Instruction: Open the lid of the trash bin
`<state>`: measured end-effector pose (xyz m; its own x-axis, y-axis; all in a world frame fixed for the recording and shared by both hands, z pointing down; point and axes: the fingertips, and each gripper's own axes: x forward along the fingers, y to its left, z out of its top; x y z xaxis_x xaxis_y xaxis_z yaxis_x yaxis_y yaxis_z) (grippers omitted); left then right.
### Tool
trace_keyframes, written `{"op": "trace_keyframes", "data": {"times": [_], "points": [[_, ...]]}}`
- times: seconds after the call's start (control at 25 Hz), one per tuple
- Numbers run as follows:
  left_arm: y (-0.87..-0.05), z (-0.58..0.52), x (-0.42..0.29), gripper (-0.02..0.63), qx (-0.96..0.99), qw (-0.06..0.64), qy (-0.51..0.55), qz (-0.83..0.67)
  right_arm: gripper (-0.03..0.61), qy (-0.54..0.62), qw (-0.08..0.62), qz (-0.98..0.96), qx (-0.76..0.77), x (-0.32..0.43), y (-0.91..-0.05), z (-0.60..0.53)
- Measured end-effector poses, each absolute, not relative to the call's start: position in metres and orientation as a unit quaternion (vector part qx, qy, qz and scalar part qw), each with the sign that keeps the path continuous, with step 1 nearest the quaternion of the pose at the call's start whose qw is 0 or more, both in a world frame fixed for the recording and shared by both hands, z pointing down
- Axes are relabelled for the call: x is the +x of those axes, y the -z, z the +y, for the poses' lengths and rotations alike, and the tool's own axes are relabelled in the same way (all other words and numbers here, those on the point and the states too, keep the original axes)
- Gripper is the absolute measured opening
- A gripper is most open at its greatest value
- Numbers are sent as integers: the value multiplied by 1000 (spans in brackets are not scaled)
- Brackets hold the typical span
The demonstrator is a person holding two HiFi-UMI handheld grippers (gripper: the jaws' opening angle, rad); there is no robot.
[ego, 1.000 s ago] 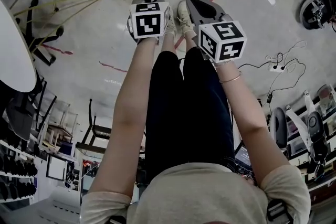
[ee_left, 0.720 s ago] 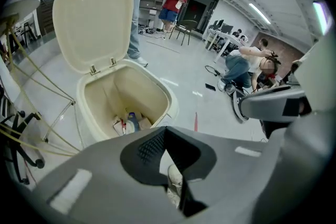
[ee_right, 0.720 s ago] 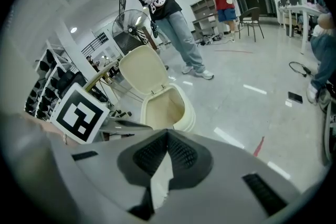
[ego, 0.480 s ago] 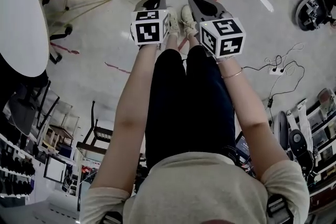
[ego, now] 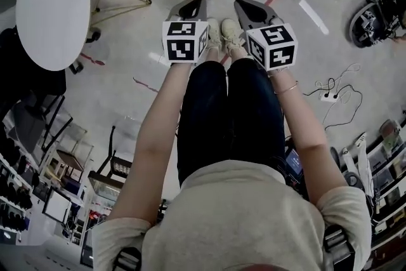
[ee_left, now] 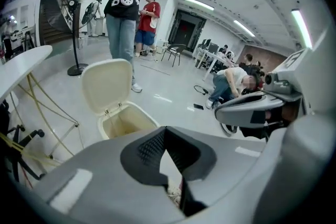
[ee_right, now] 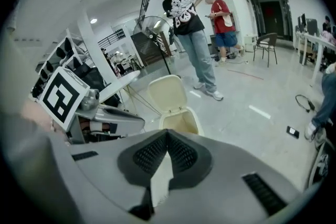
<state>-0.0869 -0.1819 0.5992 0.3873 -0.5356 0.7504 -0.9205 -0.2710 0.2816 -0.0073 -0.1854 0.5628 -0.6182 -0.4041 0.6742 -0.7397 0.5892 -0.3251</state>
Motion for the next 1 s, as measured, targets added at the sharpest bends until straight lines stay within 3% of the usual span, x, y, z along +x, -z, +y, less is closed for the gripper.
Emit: {"op": "trace_keyframes", "data": {"times": [0.24,1.0], "points": [[-532,-187,-81,5,775,344,-205,-489,8,-263,289,-866,311,0,-514,-182],[-348,-191,-73,5,827,253,-123,-487,8,-166,209,-913,308,-23,-345,-188]]}}
